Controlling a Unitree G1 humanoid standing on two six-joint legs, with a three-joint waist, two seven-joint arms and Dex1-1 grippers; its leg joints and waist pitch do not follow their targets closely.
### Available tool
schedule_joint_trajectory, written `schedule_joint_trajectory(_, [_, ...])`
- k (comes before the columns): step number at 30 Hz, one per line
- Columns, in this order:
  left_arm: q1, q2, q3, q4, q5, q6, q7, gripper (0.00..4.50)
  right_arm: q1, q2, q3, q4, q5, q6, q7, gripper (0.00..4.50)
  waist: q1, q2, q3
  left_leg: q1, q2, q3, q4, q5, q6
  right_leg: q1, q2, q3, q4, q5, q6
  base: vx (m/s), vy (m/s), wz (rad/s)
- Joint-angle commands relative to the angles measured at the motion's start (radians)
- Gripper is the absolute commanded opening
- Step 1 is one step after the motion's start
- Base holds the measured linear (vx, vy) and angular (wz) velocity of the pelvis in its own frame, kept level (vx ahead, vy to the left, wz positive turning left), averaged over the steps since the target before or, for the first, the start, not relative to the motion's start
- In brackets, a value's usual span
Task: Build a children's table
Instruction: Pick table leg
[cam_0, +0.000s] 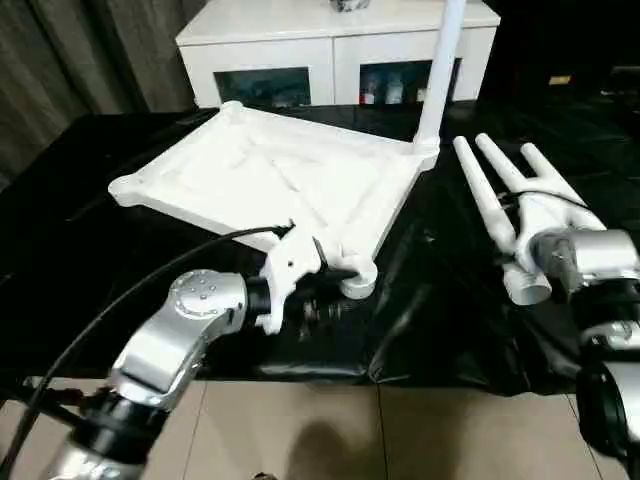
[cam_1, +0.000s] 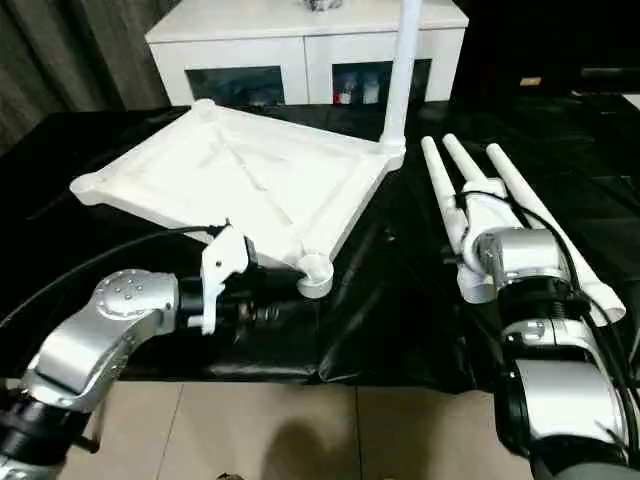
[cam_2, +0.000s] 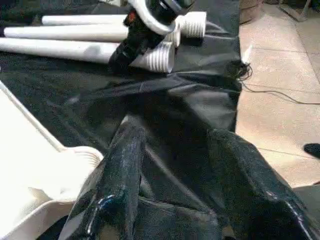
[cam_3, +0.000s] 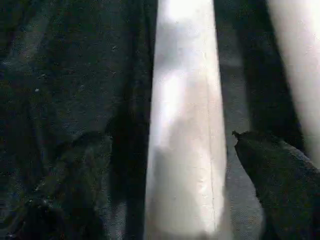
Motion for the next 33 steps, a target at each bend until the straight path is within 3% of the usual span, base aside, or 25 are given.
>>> schedule_joint_trajectory(1, [-0.001, 0.013, 0.007, -0.021, -0.004, 0.011, -0.003, 2.42, 0.0, 0.001, -0.015, 0.049, 0.01, 0.018, 0.006, 4.02, 0.003, -0.027, -0.067, 0.027, 0.03, 0.0, -0.063, -0.166, 0.035, 0.046, -0.03, 0.017, -0.058, -0.115, -0.286, 0.0, 0.0, 0.0])
schedule_joint_trajectory(3, [-0.004, 0.02, 0.012, -0.032, -0.005, 0.022, 0.003, 2.42, -0.016, 0.003, -0.031, 0.085, 0.022, 0.018, 0.01, 3.68, 0.005, -0.024, -0.067, 0.029, 0.03, 0.0, -0.064, -0.183, 0.018, 0.044, -0.03, 0.018, -0.061, -0.141, -0.274, 0.0, 0.0, 0.0])
schedule_joint_trajectory(6, [-0.004, 0.031, 0.015, -0.048, -0.011, 0.045, 0.002, 2.42, -0.031, 0.004, -0.041, 0.117, 0.032, 0.019, 0.017, 3.55, 0.003, -0.027, -0.064, 0.027, 0.028, -0.001, -0.067, -0.209, 0.004, 0.045, -0.031, 0.018, -0.062, -0.169, -0.266, 0.0, 0.0, 0.0])
schedule_joint_trajectory(18, [-0.017, 0.037, 0.025, -0.05, -0.016, 0.058, 0.025, 2.42, -0.047, -0.007, -0.068, 0.22, 0.05, 0.002, 0.029, 2.42, 0.001, -0.026, -0.064, 0.027, 0.027, -0.003, -0.069, -0.242, -0.013, 0.045, -0.03, 0.016, -0.065, -0.187, -0.259, 0.0, 0.0, 0.0])
schedule_joint_trajectory(23, [-0.036, 0.021, 0.049, -0.032, -0.027, 0.071, 0.047, 2.58, -0.051, -0.016, -0.113, 0.225, 0.07, -0.02, -0.026, 2.02, 0.001, -0.029, -0.065, 0.03, 0.027, -0.002, -0.069, -0.251, -0.018, 0.044, -0.03, 0.017, -0.066, -0.186, -0.261, 0.0, 0.0, 0.0])
schedule_joint_trajectory(27, [-0.062, -0.034, 0.108, 0.02, -0.026, 0.057, 0.138, 2.78, -0.036, -0.013, -0.211, 0.15, 0.118, -0.068, -0.136, 1.88, -0.001, -0.033, -0.065, 0.027, 0.024, -0.003, -0.069, -0.238, -0.015, 0.046, -0.032, 0.018, -0.069, -0.197, -0.248, 0.0, 0.0, 0.0])
schedule_joint_trajectory(31, [-0.07, -0.068, 0.144, 0.049, -0.032, 0.032, 0.189, 3.17, 0.008, 0.016, -0.247, 0.027, 0.144, -0.15, -0.142, 1.86, -0.001, -0.033, -0.069, 0.025, 0.024, -0.003, -0.067, -0.204, 0.002, 0.047, -0.03, 0.017, -0.07, -0.163, -0.231, 0.0, 0.0, 0.0])
schedule_joint_trajectory(32, [-0.081, -0.102, 0.184, 0.072, -0.049, 0.016, 0.232, 3.27, 0.068, 0.063, -0.273, -0.134, 0.189, -0.283, -0.084, 1.86, -0.001, -0.031, -0.07, 0.019, 0.022, -0.001, -0.066, -0.175, 0.02, 0.051, -0.031, 0.017, -0.068, -0.124, -0.232, 0.0, 0.0, 0.0])
schedule_joint_trajectory(33, [-0.081, -0.102, 0.184, 0.072, -0.049, 0.016, 0.232, 3.27, 0.068, 0.063, -0.273, -0.134, 0.189, -0.283, -0.084, 1.86, -0.001, -0.032, -0.072, 0.02, 0.024, -0.001, -0.063, -0.17, 0.028, 0.049, -0.034, 0.019, -0.067, -0.109, -0.229, 0.0, 0.0, 0.0])
